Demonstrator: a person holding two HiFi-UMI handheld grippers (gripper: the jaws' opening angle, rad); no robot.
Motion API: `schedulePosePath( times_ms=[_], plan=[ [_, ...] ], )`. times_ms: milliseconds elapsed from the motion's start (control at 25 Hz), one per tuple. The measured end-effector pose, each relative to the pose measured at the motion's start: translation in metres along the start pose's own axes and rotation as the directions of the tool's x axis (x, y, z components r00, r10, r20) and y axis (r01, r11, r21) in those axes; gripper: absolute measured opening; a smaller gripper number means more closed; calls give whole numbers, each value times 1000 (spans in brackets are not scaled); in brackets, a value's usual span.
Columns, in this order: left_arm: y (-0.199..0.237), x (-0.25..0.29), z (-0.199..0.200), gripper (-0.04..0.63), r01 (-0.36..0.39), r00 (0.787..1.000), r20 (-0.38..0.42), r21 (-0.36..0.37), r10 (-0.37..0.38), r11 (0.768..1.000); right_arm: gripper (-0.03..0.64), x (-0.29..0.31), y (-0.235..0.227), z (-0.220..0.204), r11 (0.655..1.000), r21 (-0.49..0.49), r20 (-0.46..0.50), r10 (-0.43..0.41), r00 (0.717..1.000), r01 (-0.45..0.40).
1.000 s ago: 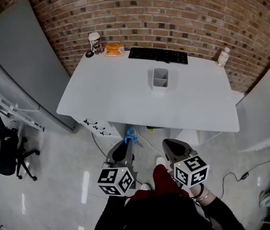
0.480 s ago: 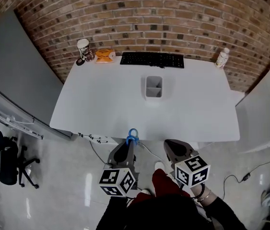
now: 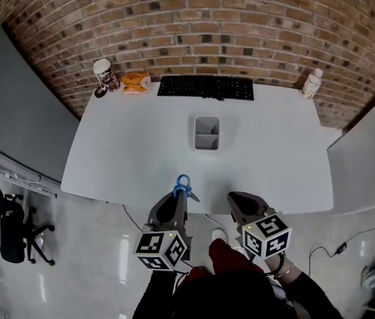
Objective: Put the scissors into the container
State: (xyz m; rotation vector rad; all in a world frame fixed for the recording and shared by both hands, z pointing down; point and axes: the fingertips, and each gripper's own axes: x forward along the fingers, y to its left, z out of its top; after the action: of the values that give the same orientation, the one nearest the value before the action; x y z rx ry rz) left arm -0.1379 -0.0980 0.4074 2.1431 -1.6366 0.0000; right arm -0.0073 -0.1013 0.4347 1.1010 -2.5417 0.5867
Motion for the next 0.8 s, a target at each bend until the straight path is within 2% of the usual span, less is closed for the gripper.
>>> schedulePosePath(
  times_ms=[800],
  plan=[
    [-3, 120, 21, 28, 9, 1000, -26, -11, -9, 1000, 9, 53, -81, 17, 999, 42, -47, 8, 999, -6]
  ],
)
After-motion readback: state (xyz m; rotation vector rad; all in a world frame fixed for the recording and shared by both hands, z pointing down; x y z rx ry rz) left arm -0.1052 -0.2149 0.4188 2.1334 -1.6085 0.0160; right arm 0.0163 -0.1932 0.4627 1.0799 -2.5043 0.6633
